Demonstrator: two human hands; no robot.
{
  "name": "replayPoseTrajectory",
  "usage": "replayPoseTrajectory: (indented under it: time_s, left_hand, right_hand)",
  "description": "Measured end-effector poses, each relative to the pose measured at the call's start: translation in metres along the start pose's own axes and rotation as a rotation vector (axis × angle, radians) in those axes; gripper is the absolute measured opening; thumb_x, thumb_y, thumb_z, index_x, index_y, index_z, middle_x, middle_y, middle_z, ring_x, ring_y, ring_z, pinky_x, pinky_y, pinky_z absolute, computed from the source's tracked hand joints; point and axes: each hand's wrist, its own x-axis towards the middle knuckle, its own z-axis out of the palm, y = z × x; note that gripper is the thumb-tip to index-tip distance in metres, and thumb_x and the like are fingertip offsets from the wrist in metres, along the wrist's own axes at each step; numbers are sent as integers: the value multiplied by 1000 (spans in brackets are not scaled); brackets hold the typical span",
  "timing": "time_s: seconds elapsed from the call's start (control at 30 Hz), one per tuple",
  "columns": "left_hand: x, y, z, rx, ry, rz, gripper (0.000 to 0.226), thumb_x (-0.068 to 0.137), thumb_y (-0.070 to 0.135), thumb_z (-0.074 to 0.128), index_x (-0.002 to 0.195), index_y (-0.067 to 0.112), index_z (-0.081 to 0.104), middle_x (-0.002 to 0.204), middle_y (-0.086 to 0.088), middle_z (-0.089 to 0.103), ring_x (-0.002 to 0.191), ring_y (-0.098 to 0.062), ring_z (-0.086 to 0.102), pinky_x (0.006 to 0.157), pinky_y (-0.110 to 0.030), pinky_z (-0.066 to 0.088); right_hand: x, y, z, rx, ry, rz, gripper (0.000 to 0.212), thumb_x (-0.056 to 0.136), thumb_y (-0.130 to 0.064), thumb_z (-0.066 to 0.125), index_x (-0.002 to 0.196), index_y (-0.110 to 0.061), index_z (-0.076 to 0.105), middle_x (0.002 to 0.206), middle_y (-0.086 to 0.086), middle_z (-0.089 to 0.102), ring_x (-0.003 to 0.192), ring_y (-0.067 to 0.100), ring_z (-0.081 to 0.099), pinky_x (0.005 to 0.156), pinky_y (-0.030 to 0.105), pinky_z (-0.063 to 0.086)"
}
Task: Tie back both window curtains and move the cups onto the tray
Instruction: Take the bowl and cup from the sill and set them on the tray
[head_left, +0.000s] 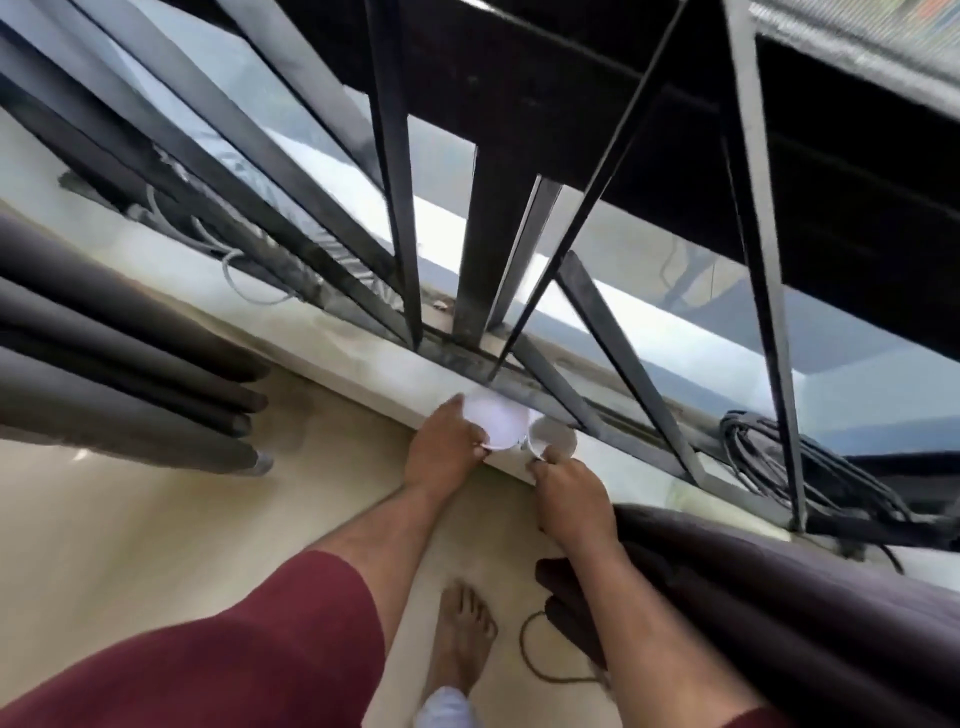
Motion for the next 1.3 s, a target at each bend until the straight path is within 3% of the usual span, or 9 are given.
replayPoseTrajectory:
  time_s: [0.17, 0.33, 0.47, 0.53, 0.63, 0.83, 0.93, 1.03, 1.3]
  left_hand:
    - [-87, -13, -24, -112, 56, -4, 15, 80, 8, 86, 95, 7, 87, 135, -17, 75, 120, -41, 72, 86, -31, 52]
    - [-205, -28, -103, -134, 121, -46, 15, 80, 22, 89, 93, 14, 86, 145, -10, 70, 118, -40, 69, 83, -36, 58]
    - [-320, -20, -221, -189, 251, -110, 18, 75, 23, 91, 88, 12, 85, 151, -11, 69, 120, -38, 72, 84, -37, 58]
    - [-364, -13, -287, -178, 337, -74, 16, 75, 18, 91, 85, 8, 84, 150, -16, 70, 122, -40, 72, 84, -37, 58]
    - [-437, -3, -381, -161, 491, -50, 15, 76, 13, 88, 87, 4, 84, 148, -22, 70, 117, -43, 72, 82, -37, 55]
    - [-569, -12, -489, -97, 870, -181, 23, 82, 26, 88, 93, 7, 82, 151, -17, 67, 119, -40, 70, 87, -43, 60]
    - [-642, -31, -490, -72, 1031, -351, 27, 82, 29, 89, 95, 7, 82, 151, -19, 67, 116, -41, 71, 85, -42, 59]
    - [-708, -51, -465, -106, 1164, -567, 30, 81, 35, 90, 95, 10, 82, 144, -16, 70, 114, -42, 69, 82, -39, 58]
    - [-866, -44, -315, -260, 1396, -1190, 29, 80, 33, 94, 95, 12, 80, 148, -13, 69, 123, -39, 68, 87, -40, 60]
  right_hand:
    - [-63, -37, -27, -55, -73, 15, 27, 100, -3, 52, 121, -6, 67, 115, 19, 76, 101, 41, 74, 77, 42, 58]
    - [-160, -106, -98, -141, -79, -191, 28, 105, -10, 49, 128, -8, 65, 125, 17, 70, 109, 40, 69, 88, 45, 60]
    - [-242, -172, -209, -211, -5, -374, 17, 83, -8, 75, 100, -9, 74, 112, 16, 70, 90, 44, 72, 71, 51, 59]
    - [-271, -199, -265, -189, 100, -414, 17, 76, -9, 81, 91, -11, 73, 104, 12, 68, 80, 43, 71, 60, 46, 54]
    - [-311, -251, -345, -96, 350, -486, 16, 94, -18, 62, 98, -17, 78, 99, 5, 69, 79, 38, 70, 58, 35, 44]
    - [-366, -369, -460, -270, 617, -864, 40, 79, -24, 45, 85, -17, 84, 82, 10, 69, 56, 41, 70, 46, 41, 56]
    - [-401, -428, -471, -252, 639, -1101, 49, 74, -23, 40, 87, -18, 87, 87, 12, 74, 61, 43, 73, 52, 43, 60]
    - [-439, -481, -457, -312, 637, -1230, 27, 75, -9, 65, 90, -14, 86, 92, 15, 75, 64, 45, 74, 54, 45, 61]
    - [-563, -568, -348, -347, 426, -1859, 26, 73, 2, 82, 92, -15, 88, 98, 14, 77, 60, 44, 72, 54, 43, 60]
